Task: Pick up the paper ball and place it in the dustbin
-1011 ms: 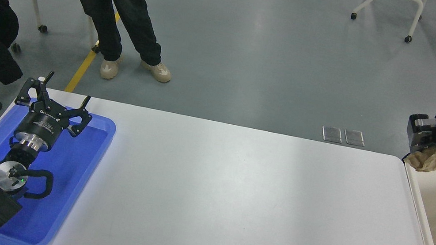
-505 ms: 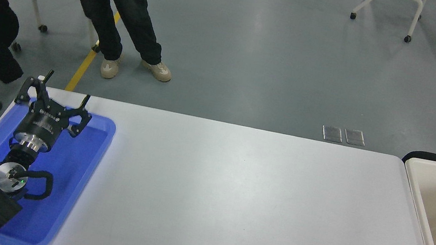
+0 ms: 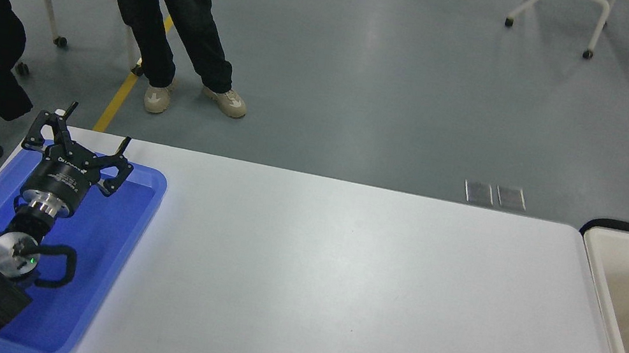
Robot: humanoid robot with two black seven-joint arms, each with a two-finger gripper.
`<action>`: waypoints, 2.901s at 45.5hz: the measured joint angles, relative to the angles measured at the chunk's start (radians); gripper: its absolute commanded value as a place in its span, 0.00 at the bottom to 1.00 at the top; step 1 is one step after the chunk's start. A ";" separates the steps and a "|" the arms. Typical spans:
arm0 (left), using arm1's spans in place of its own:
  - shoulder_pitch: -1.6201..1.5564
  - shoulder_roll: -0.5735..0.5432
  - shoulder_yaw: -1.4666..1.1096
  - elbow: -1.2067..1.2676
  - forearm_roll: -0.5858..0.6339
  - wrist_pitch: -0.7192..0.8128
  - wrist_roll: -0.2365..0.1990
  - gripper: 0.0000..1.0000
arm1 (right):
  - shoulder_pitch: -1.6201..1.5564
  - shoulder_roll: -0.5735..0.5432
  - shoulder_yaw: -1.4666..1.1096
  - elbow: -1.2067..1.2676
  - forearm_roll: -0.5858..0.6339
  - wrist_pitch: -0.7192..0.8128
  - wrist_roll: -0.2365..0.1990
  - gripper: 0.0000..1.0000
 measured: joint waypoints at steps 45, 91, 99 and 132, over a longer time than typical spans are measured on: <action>-0.002 -0.001 0.000 0.000 0.000 0.000 0.001 1.00 | -0.291 0.206 0.352 -0.237 0.111 -0.152 -0.006 1.00; 0.001 0.000 0.000 0.000 -0.001 0.000 -0.002 1.00 | -0.210 0.213 1.001 0.377 0.867 -0.144 0.003 1.00; 0.001 0.000 0.000 0.000 0.000 0.000 -0.002 1.00 | -0.268 0.310 1.148 0.429 0.966 -0.120 0.009 1.00; 0.000 0.000 0.000 0.000 0.000 0.000 -0.001 1.00 | -0.427 0.475 1.397 0.100 1.035 0.228 0.013 1.00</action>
